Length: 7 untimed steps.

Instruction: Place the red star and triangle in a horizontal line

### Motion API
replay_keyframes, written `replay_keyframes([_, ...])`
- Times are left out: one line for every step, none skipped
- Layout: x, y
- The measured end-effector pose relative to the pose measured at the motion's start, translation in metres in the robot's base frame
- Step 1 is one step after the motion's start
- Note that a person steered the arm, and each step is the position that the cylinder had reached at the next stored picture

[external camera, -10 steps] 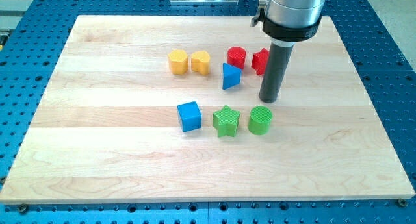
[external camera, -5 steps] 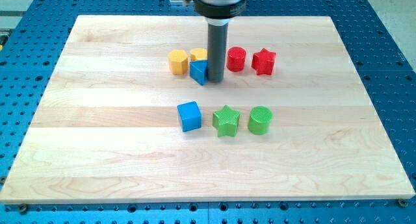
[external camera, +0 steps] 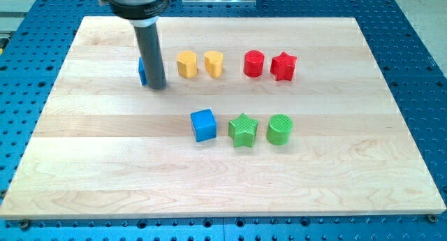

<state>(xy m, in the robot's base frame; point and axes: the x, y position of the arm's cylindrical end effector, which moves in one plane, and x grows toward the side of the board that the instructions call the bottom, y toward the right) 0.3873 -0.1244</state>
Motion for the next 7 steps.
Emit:
replay_keyframes([0.000, -0.022])
replay_keyframes([0.000, -0.032])
replay_keyframes([0.000, -0.054])
replay_keyframes([-0.011, -0.085])
replay_keyframes([-0.027, -0.097])
replay_keyframes([-0.029, -0.073])
replay_keyframes([-0.030, -0.028])
